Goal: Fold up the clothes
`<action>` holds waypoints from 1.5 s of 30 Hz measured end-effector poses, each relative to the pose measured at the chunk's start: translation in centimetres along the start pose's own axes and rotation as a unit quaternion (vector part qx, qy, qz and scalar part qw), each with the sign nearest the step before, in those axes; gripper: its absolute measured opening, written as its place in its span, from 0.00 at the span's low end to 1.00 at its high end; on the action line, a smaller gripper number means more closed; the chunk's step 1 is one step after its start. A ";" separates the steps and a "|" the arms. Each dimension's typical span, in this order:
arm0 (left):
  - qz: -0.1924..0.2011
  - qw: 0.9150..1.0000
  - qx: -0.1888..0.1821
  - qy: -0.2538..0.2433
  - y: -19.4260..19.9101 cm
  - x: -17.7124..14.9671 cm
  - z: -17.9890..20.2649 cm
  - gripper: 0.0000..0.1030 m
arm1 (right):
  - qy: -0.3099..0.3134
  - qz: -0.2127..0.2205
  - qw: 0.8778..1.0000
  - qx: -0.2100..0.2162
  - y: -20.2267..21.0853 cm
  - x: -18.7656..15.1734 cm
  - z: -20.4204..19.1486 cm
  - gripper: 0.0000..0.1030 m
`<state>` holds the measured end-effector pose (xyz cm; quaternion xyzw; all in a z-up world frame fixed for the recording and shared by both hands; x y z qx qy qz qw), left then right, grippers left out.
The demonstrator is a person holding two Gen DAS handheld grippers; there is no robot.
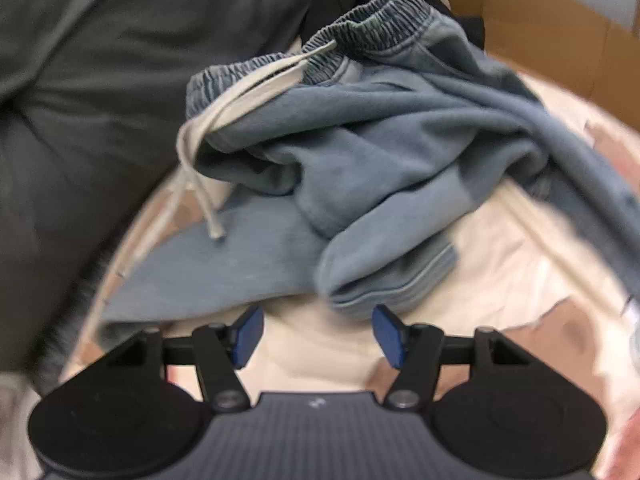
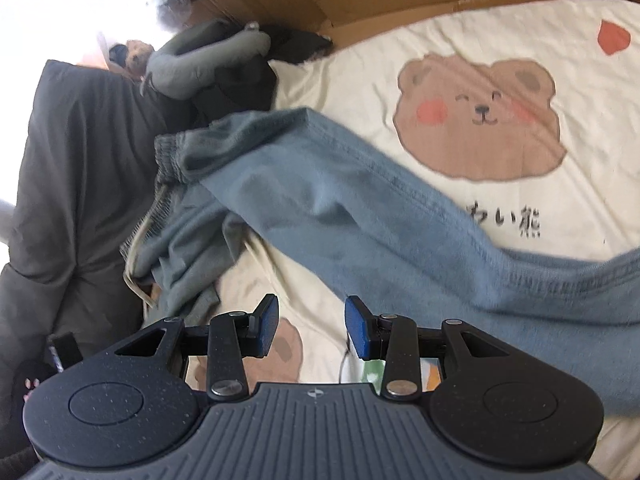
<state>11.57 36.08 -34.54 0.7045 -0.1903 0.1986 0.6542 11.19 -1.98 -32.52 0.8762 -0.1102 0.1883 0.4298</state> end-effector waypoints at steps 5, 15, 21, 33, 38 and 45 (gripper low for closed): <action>-0.013 0.999 -0.022 -0.024 -0.7 -0.4 0.1 0.64 | -0.012 -0.015 1.000 0.009 -1.9 -1.7 0.2 0.42; -0.054 0.989 -0.108 0.087 -1.5 -2.6 3.5 0.64 | -0.024 -0.030 0.999 -0.005 -3.0 -3.7 0.6 0.42; -0.037 0.984 -0.131 0.114 -2.2 -0.3 5.9 0.64 | -0.023 -0.021 1.000 -0.007 -2.6 -3.3 0.6 0.42; -0.035 0.980 -0.098 0.172 -4.3 2.3 7.5 0.65 | -0.040 -0.021 0.999 -0.015 -2.5 -3.5 1.2 0.42; -0.027 0.979 -0.072 0.189 -5.3 2.7 7.8 0.66 | -0.048 -0.018 0.999 -0.011 -2.6 -3.7 1.0 0.42; -0.007 0.986 -0.025 0.167 -5.9 2.7 8.7 0.66 | -0.050 -0.024 0.998 -0.008 -3.2 -4.2 0.9 0.42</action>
Point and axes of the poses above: each gripper's, at about its wrist camera, not at the fingertips, and y roughly against the way its jaws point, z to its right, x to its top, the point moved 5 cm from there along -y, roughly the way its jaws point, and after that the axes turned 9 degrees about y, right-handed, at the moved point
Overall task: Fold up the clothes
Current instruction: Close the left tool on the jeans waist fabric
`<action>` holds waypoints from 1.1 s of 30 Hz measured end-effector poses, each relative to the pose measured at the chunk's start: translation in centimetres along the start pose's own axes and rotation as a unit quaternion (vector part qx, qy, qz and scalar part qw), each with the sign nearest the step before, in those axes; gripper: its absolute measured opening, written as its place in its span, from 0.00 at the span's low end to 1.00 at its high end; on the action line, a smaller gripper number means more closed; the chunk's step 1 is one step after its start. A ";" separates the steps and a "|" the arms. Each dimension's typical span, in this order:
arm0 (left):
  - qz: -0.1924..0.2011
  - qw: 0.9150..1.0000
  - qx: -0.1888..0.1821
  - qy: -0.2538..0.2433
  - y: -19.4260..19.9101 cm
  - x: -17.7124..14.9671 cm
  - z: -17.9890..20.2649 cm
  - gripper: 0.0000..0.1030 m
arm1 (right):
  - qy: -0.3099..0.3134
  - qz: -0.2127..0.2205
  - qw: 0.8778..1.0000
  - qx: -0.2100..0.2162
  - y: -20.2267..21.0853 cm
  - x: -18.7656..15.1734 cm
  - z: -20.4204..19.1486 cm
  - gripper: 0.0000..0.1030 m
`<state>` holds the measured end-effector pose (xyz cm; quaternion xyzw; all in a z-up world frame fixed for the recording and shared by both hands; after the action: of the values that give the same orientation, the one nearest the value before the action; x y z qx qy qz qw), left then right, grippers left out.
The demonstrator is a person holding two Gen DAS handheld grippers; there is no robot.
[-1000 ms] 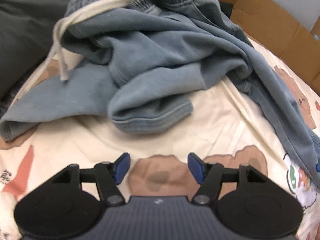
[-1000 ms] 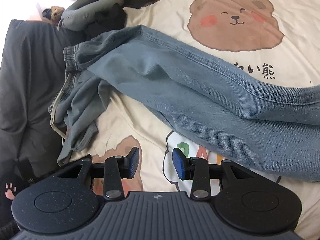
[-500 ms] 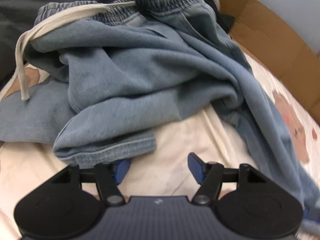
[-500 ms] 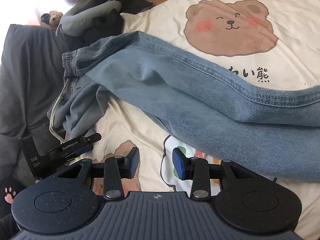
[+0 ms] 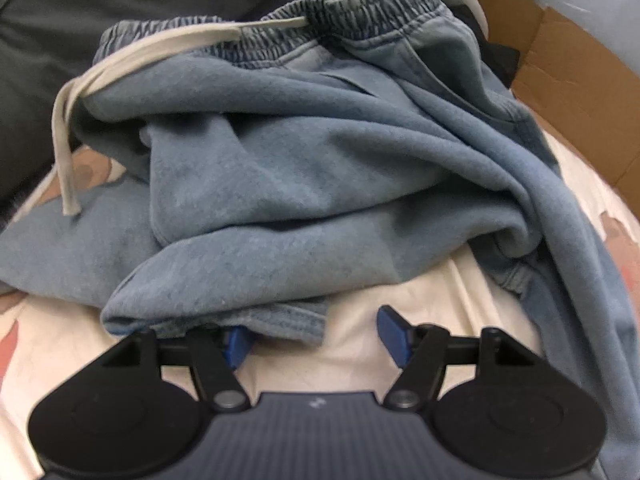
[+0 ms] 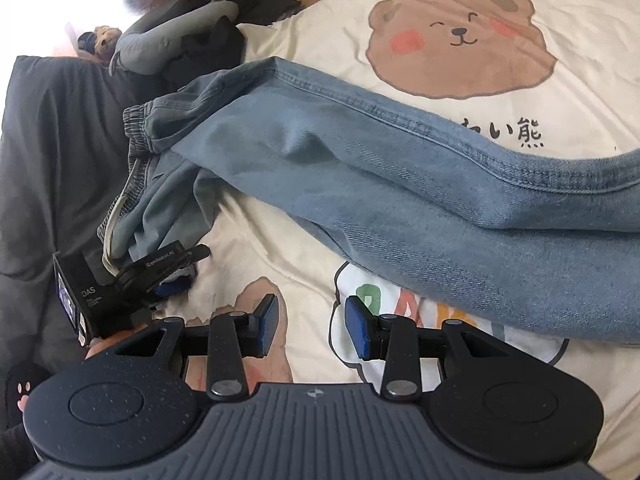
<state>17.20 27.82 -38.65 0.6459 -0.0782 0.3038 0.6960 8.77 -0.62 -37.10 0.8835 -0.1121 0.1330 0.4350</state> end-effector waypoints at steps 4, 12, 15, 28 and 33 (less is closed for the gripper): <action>0.013 0.999 0.015 0.034 -0.3 0.6 -0.2 0.64 | -0.015 0.002 1.000 0.002 -0.1 -0.1 0.5 0.42; 0.014 1.000 -0.001 0.019 1.4 1.5 -1.4 0.10 | -0.015 0.007 1.000 0.007 -0.2 0.1 0.4 0.42; 0.014 1.000 -0.007 -0.017 2.9 2.4 -1.0 0.08 | -0.029 0.022 0.999 0.020 0.0 0.2 0.6 0.42; 0.035 0.996 -0.064 -0.060 11.0 6.7 0.7 0.04 | -0.019 0.038 0.998 0.049 -0.5 1.3 -1.0 0.43; 0.036 0.993 -0.085 -0.066 14.5 7.9 1.5 0.03 | -0.011 0.048 0.997 0.056 -0.3 1.9 -1.8 0.43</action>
<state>16.43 28.64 -22.13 0.5997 -0.1732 0.2777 0.7302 10.37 0.89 -35.66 0.9016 -0.1512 0.1497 0.3765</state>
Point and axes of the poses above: each gripper's, at about its wrist camera, not at the fingertips, and y roughly against the way its jaws point, z to its right, x to its top, the point moved 5 cm from there along -y, roughly the way its jaws point, and after that the axes turned 9 degrees about y, right-handed, at the moved point
